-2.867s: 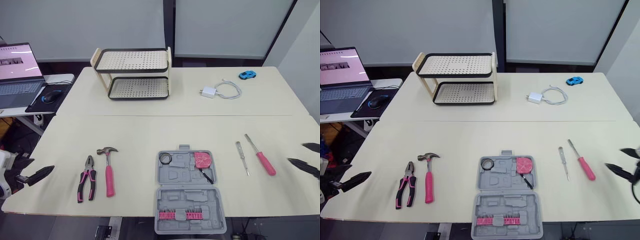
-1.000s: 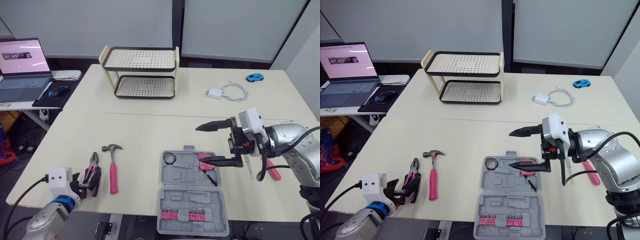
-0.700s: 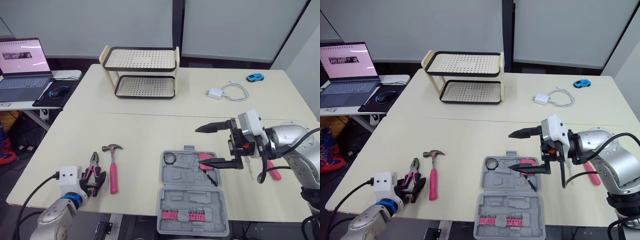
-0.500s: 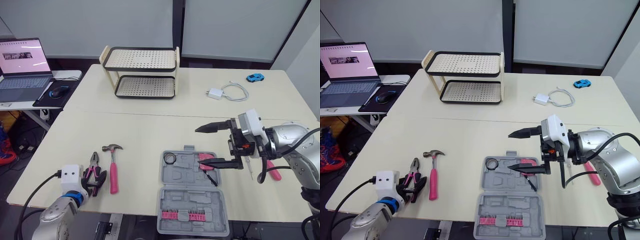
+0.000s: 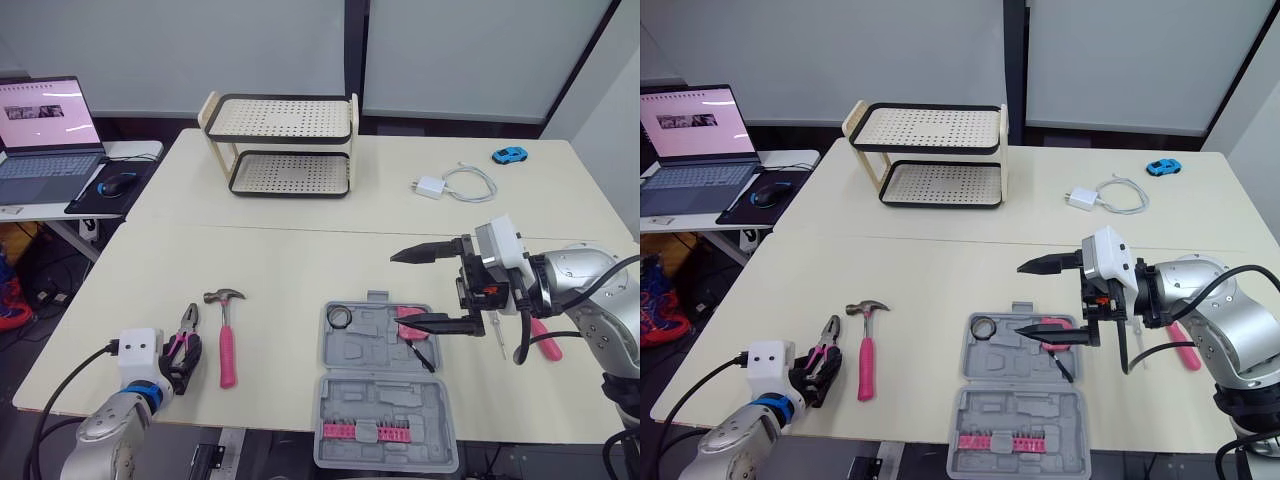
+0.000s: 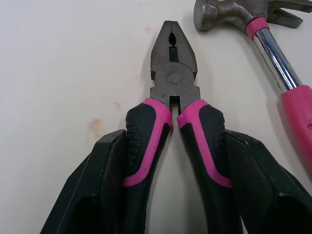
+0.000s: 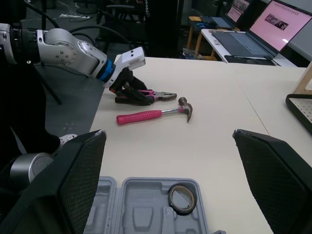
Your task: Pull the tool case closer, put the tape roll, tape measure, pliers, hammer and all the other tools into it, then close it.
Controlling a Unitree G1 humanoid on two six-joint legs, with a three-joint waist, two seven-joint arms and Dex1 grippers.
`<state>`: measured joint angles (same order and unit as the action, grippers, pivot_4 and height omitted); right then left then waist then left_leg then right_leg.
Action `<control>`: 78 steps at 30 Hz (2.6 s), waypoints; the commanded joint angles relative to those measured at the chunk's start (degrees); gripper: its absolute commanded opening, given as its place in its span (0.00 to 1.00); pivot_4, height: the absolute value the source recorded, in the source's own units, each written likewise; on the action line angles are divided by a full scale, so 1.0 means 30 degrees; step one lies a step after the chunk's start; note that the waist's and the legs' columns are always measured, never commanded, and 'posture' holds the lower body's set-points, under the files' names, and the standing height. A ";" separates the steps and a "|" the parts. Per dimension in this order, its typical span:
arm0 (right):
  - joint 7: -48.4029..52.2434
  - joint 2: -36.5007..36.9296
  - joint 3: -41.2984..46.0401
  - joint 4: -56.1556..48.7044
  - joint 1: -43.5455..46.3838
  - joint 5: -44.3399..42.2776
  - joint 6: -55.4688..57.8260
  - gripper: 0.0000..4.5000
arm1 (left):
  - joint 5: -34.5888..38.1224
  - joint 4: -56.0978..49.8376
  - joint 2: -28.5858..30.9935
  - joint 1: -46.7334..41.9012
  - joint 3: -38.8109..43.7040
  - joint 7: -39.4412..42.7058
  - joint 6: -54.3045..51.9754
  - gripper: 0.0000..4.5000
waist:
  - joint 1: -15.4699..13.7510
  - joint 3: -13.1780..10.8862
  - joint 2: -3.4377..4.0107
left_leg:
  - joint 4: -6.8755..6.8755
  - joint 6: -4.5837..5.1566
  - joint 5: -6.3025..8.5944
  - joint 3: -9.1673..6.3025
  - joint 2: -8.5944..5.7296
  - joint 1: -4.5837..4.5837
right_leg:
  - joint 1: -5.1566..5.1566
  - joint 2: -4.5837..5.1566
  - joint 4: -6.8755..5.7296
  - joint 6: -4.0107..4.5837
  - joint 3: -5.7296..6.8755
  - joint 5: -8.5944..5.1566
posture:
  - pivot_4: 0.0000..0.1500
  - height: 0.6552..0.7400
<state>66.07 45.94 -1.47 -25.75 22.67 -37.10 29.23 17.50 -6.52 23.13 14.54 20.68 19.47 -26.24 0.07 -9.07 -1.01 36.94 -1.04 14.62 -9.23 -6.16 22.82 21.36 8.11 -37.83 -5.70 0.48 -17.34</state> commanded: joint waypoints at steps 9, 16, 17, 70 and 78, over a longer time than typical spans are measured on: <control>-0.0217 -0.0047 0.0191 -0.0377 0.0204 0.0222 -0.0375 1.00 | 0.2455 -0.1703 0.6658 0.0661 0.2855 0.7286 0.0142 0.59 | -0.0021 -0.0028 -0.0026 | -0.0002 -0.0006 0.0004 -0.0022 0.0011 0.0017 | 0.0060 -0.0010 0.0019 0.0001 0.0016 0.0000 | 1.00 1.00; 0.0004 0.0067 0.0032 -0.0435 -0.0201 0.0983 -0.0959 1.00 | 0.5077 -0.2984 1.1223 -0.0624 0.2535 1.3286 -0.1342 0.59 | 0.0019 -0.0052 -0.0016 | -0.0007 -0.0007 0.0007 -0.0024 0.0012 0.0018 | 0.0063 -0.0008 0.0030 0.0002 0.0021 -0.0001 | 1.00 1.00; -0.0018 0.0080 0.0042 -0.0449 -0.0246 0.1038 -0.0968 1.00 | 0.5112 -0.3088 1.1758 -0.1003 0.2208 1.3864 -0.1377 0.59 | 0.0013 -0.0056 -0.0010 | -0.0013 -0.0007 0.0007 -0.0025 0.0015 0.0017 | 0.0064 -0.0010 0.0032 0.0001 0.0019 0.0000 | 1.00 1.00; -0.3421 -0.1761 -0.7098 0.0554 0.2858 0.7889 0.2451 1.00 | -0.2197 -0.4063 0.5841 -1.5838 -1.4338 1.5271 -0.1524 0.59 | 0.0552 -0.0117 -0.0029 | 0.0029 -0.0112 -0.0067 -0.0016 0.0003 0.0045 | 0.0008 -0.0037 -0.0051 -0.0005 0.0009 -0.0001 | 1.00 1.00; -0.3160 -0.1938 -0.7267 0.0552 0.2973 0.8199 0.2409 0.63 | -0.2384 -0.4113 0.5744 -1.5889 -1.4347 1.5373 -0.1518 0.59 | 0.0552 -0.0116 -0.0028 | 0.0030 -0.0113 -0.0068 -0.0016 0.0004 0.0044 | 0.0013 -0.0038 -0.0057 -0.0005 0.0008 -0.0001 | 1.00 1.00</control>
<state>56.22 40.32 -23.72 -22.72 30.39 -12.58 36.87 10.38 -17.39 40.72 -32.15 -22.43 65.57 -31.94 1.72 -9.41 -1.09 37.03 -1.38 14.42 -9.28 -6.15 22.96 21.39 7.99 -38.00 -5.71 0.50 -17.34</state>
